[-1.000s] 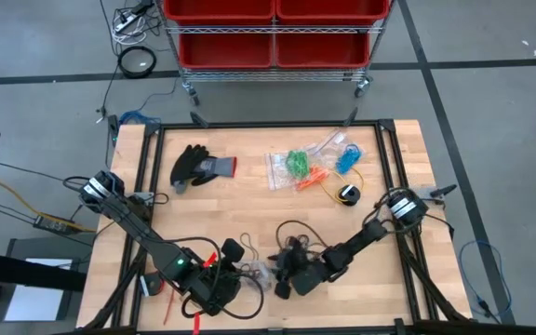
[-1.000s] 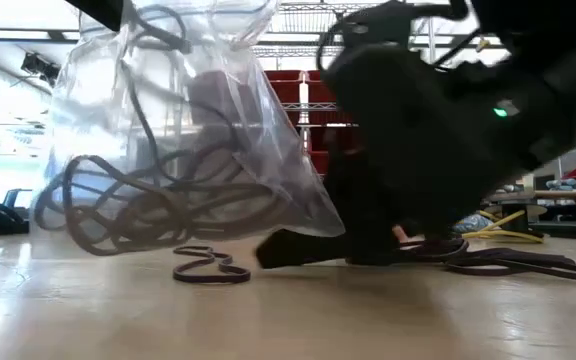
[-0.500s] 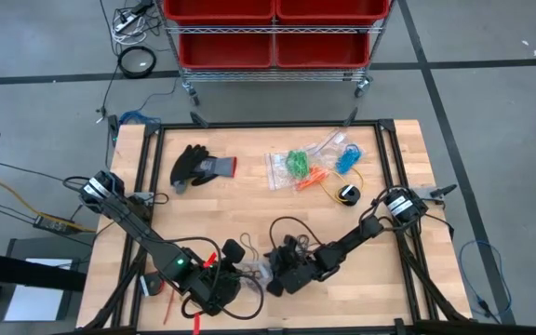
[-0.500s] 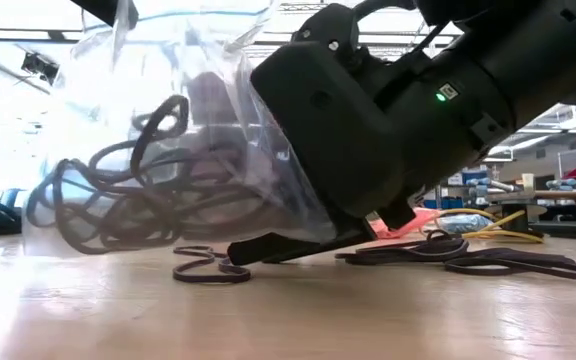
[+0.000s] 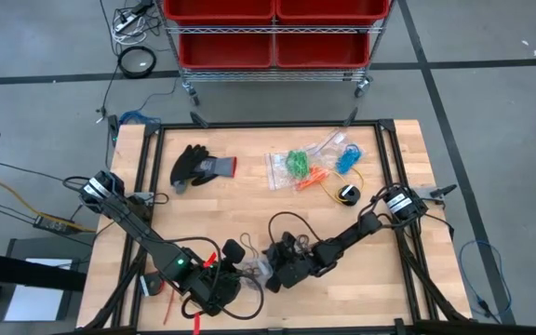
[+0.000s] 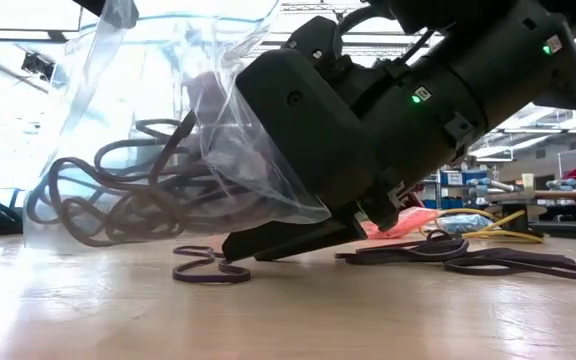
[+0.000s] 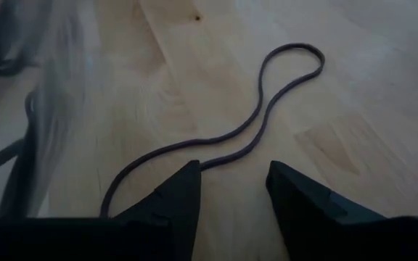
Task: Sort rubber bands
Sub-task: Put the black rubber band into the transparent zip bag
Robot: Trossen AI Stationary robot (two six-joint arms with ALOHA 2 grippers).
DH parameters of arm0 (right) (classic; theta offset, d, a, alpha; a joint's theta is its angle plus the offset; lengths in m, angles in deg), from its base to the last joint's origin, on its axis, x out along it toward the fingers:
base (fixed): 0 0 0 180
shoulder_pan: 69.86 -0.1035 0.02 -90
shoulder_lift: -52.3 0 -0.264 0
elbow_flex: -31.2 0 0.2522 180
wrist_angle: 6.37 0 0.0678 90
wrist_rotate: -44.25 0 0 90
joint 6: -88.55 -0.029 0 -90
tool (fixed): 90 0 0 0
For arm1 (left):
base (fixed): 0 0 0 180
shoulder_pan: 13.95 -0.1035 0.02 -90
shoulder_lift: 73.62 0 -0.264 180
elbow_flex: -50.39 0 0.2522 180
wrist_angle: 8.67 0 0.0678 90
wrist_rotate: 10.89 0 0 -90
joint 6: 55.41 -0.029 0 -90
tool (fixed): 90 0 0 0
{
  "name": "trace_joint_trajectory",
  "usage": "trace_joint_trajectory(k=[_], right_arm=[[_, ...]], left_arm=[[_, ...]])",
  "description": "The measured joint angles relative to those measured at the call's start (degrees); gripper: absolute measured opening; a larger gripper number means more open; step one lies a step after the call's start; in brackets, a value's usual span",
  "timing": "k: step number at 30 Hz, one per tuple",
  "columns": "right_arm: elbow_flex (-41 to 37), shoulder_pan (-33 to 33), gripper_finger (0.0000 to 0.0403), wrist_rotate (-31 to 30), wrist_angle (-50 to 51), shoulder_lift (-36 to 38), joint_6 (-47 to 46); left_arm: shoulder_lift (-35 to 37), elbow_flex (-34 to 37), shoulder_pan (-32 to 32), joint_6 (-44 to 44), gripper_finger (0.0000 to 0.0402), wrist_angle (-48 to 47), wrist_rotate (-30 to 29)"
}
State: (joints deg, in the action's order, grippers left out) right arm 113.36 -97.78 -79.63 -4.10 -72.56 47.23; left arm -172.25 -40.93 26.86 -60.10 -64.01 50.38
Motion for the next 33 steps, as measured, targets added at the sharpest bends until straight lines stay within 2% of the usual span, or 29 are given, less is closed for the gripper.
trace_joint_trajectory(k=[16, 24, 28, 33], right_arm=[[0.0, 2.4, 0.0163, 4.4, -1.5, -0.1, 0.4], [-0.1, 4.2, 0.0148, 7.1, -2.1, -0.1, 0.6], [-0.1, 5.0, 0.0119, 8.5, -2.1, -0.5, -0.1], [-0.1, 5.3, 0.0017, 7.9, -0.9, -0.4, -1.5]], left_arm=[[0.0, 0.0, 0.0, 0.0, 0.0002, 0.1, 0.1], [0.0, 0.0, 0.0, 0.0, 0.0002, 0.2, 0.1], [0.0, 0.0, 0.0, 0.0, 0.0002, 0.2, 0.1], [0.0, 0.0, 0.0, 0.0, 0.0002, 0.1, 0.1]])
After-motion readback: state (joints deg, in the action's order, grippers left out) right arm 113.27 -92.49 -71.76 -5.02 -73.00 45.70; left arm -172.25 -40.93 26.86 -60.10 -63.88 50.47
